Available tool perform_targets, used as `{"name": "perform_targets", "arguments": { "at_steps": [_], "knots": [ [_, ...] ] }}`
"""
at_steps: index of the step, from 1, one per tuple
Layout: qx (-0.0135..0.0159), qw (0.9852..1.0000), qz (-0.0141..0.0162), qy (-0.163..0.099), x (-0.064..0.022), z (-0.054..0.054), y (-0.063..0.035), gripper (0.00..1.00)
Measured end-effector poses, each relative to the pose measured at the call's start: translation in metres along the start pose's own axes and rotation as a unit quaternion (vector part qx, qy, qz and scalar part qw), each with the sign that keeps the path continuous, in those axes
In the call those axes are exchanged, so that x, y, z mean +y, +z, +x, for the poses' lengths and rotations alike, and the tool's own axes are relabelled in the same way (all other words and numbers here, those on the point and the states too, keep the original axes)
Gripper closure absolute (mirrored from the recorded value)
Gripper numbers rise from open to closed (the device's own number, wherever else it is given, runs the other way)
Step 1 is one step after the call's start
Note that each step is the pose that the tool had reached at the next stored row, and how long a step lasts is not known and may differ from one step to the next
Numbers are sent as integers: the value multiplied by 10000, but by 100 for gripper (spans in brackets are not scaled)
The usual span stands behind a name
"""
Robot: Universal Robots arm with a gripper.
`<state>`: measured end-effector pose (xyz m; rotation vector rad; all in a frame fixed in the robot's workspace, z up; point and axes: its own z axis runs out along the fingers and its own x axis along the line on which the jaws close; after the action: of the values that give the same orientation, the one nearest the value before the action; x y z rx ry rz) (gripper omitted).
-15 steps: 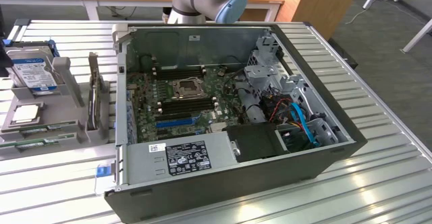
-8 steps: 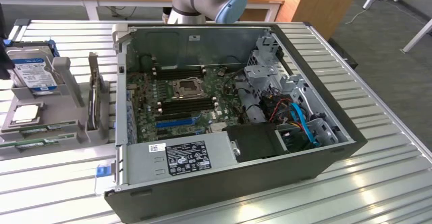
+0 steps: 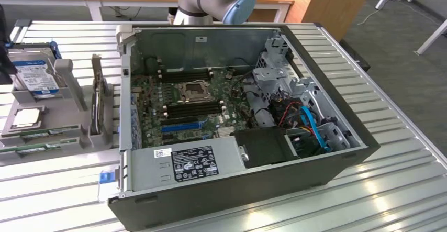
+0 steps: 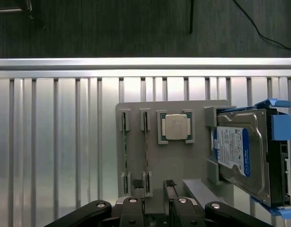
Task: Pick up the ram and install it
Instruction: 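Pick up the ram and move it above insertion slot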
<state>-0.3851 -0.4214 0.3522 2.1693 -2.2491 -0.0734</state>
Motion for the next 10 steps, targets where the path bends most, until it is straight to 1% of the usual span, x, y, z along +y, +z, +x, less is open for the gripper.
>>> {"name": "perform_targets", "arguments": {
  "at_steps": [10],
  "knots": [
    [0, 10000, 0, 0, -4, 2, 80, 71]
  ]
}}
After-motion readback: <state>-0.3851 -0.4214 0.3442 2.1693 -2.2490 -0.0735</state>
